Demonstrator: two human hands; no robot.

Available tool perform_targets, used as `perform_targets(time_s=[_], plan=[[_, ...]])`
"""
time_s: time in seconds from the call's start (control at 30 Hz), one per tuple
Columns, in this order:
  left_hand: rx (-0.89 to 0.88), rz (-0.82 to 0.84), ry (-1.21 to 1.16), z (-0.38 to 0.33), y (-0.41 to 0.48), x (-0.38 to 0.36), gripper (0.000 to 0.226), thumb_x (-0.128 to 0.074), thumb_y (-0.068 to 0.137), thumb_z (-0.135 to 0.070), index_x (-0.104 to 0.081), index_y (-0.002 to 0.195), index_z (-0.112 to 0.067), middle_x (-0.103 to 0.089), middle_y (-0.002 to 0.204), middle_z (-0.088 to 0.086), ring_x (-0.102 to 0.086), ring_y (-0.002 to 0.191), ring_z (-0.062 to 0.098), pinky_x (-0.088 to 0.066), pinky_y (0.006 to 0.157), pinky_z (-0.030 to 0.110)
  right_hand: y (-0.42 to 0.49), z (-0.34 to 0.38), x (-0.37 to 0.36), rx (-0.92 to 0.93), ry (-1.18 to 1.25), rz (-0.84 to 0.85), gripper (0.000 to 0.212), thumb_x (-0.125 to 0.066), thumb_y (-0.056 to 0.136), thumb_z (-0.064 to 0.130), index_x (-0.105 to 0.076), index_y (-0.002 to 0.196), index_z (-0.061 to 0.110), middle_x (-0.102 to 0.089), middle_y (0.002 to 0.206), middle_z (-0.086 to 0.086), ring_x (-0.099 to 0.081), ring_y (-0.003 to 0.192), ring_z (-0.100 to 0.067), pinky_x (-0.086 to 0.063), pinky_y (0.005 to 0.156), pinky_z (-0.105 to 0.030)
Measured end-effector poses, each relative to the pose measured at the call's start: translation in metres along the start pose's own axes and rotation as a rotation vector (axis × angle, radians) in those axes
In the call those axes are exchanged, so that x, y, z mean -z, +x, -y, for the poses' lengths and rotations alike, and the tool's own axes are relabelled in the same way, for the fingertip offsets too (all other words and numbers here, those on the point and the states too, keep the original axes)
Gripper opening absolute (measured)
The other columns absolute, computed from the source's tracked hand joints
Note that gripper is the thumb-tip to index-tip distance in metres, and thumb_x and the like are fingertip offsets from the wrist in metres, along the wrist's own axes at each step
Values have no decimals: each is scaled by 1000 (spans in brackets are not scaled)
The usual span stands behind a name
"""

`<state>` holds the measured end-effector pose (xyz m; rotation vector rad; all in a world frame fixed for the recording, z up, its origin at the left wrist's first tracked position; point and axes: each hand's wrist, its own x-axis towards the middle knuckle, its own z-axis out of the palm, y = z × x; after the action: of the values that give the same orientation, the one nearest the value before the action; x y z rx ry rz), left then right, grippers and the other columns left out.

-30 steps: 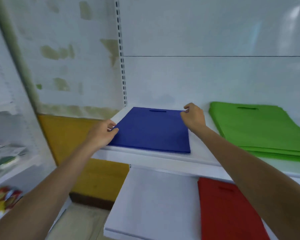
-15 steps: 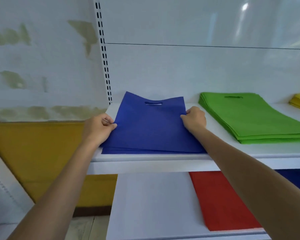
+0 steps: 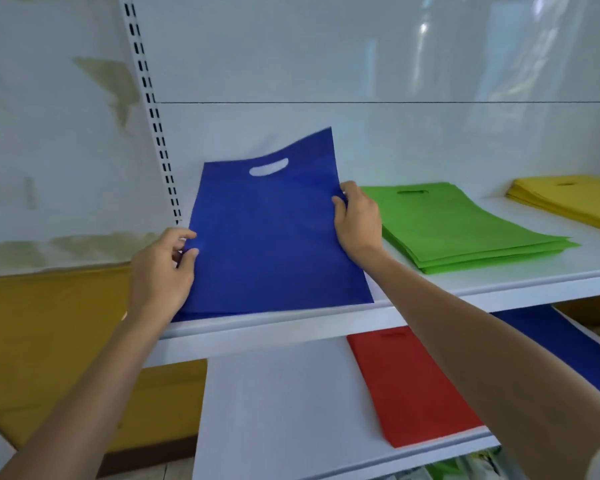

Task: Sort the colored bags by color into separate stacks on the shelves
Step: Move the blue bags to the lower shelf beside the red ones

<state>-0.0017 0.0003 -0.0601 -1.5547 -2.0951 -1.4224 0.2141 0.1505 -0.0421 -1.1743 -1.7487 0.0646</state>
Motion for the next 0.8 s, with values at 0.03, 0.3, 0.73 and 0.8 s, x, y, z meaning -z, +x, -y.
perform_targets(time_s=[0.03,0.3,0.73,0.8], plan=[[-19,-7,-3,-10,-3,-2,23,-56,89,-6,-63,111,-7,-66,98,13,-54,81,20,-40,76,27,3,-3,12,16,45,-5,27,-45,95,11,-50,120,1,-60,108,-20,-56,91,-37,-39,67,-37],[-195,55,-136,-143,-32,-90,26,-54,90,-6,-64,114,-8,-65,108,11,-51,80,15,-40,78,27,2,-121,173,-5,-4,-98,37,-47,92,4,-50,129,8,-54,126,-12,-53,110,-27,-38,91,-25],[-436,555,-502,-420,-219,-335,25,-59,85,-4,-65,109,-9,-63,104,6,-52,74,17,-35,73,19,-139,-383,483,-482,-445,-246,33,-47,91,8,-58,122,6,-57,118,-9,-55,104,-25,-38,87,-25],[-446,632,-509,-438,-248,-359,26,-58,87,-6,-63,111,-10,-61,104,4,-49,74,12,-34,74,18,-160,-405,504,-542,-468,-252,34,-45,92,8,-56,125,6,-55,120,-8,-53,107,-25,-39,87,-27]])
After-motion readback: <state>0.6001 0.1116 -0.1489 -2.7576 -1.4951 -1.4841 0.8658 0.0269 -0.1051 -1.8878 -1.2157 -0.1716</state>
